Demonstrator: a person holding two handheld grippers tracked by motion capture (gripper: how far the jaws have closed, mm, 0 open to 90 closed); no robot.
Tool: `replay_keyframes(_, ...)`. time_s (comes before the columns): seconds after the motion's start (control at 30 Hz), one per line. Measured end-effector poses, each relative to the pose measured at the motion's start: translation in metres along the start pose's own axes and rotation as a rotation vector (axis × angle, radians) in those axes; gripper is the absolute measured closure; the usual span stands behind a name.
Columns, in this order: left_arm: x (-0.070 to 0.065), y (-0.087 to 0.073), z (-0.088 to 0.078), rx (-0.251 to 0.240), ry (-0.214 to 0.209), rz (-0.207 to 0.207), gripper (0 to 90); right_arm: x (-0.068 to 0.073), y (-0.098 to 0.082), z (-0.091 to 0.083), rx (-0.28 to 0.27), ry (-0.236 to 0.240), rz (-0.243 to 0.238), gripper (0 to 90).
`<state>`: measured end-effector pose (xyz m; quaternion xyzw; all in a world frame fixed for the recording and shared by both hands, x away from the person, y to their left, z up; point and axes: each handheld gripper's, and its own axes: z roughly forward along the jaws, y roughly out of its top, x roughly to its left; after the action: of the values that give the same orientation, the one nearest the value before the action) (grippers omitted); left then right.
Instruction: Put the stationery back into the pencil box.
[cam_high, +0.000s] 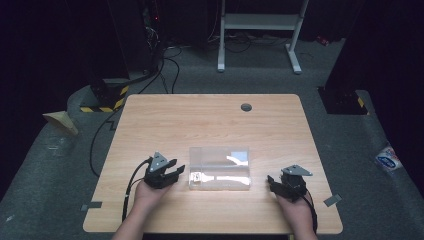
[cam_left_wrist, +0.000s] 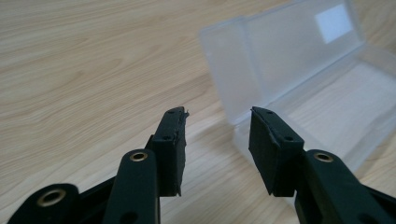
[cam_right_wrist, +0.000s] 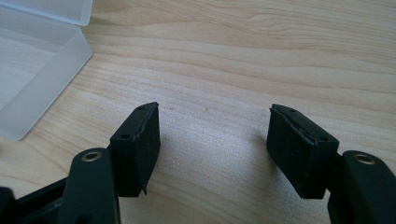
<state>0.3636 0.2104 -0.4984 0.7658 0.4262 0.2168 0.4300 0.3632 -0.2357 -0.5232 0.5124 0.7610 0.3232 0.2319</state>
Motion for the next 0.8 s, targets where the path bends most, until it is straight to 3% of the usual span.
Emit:
replay_keyframes(0.2, 0.026, -0.009, -0.007, 0.021, 0.071, -0.052, 56.6, 0.0, 0.0, 0.0, -0.001, 0.001, -0.004, 34.6)
replay_keyframes(0.43, 0.052, -0.02, -0.016, 0.054, 0.161, -0.073, 55.3, 0.0, 0.0, 0.0, -0.001, 0.001, -0.003, 34.6)
replay_keyframes(0.6, 0.069, -0.028, -0.016, 0.103, 0.224, -0.084, 49.8, 0.0, 0.0, 0.0, 0.001, 0.002, -0.001, 34.6)
replay_keyframes(0.73, 0.077, -0.036, -0.012, 0.157, 0.239, -0.109, 44.1, 0.0, 0.0, 0.0, 0.001, 0.002, -0.001, 34.6)
replay_keyframes(0.8, 0.078, -0.038, -0.011, 0.148, 0.243, -0.142, 40.3, 0.0, 0.0, 0.0, 0.001, 0.002, -0.001, 34.6)
